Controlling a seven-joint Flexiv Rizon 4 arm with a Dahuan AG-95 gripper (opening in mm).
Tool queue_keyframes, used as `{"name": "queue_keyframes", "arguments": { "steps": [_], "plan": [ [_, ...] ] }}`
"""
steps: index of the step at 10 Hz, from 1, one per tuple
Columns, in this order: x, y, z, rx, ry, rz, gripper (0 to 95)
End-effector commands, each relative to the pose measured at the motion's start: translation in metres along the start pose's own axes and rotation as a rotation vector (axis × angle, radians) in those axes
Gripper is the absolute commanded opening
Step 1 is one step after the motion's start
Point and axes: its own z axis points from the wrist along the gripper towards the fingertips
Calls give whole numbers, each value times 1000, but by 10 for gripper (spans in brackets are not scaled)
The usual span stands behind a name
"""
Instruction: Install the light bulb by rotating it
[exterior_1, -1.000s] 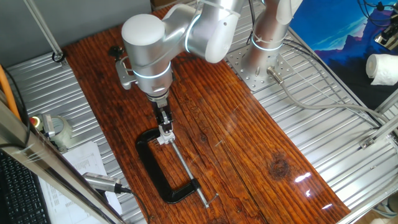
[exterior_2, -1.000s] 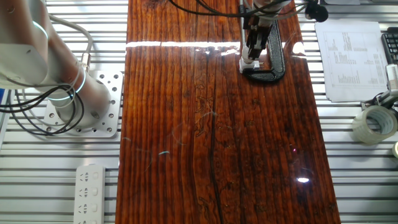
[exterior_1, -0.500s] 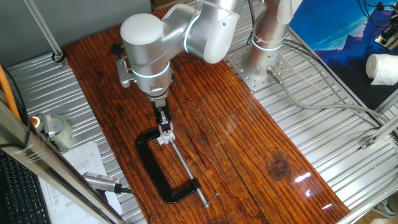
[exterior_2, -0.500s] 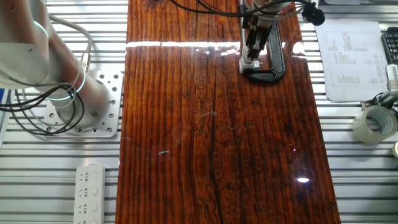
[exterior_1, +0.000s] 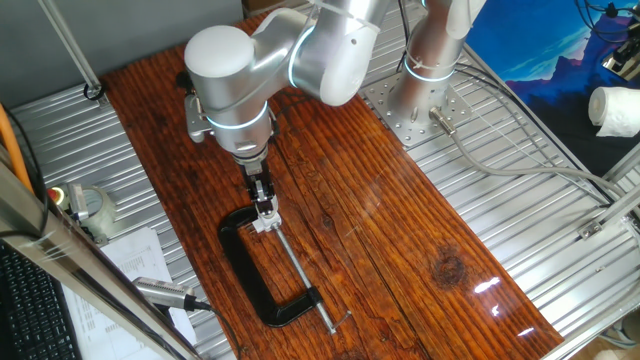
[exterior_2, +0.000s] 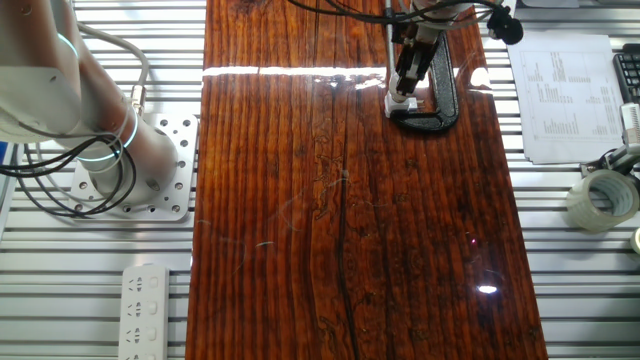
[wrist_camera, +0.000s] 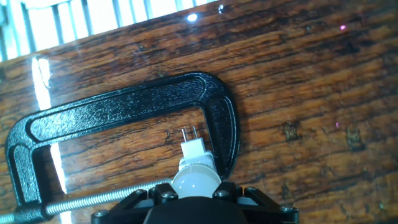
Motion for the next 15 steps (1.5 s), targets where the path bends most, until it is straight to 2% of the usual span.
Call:
{"name": "queue_keyframes", "arguments": {
  "steps": [1, 4, 5, 7, 8, 11, 13, 14, 15],
  "plan": [
    [0, 0, -1, -4, -3, 0, 380],
    [0, 0, -1, -8, -4, -11, 380],
    [0, 0, -1, -7, -4, -13, 570],
    [0, 0, -1, -7, -4, -15, 570],
    [0, 0, -1, -6, -4, -27, 760],
    [0, -3, -2, 9, -9, -74, 760],
    [-3, -11, -11, 21, -3, -182, 760],
    [-6, -10, -17, 24, 2, -310, 760],
    [-7, -8, -19, 24, 0, -351, 760]
  ]
}}
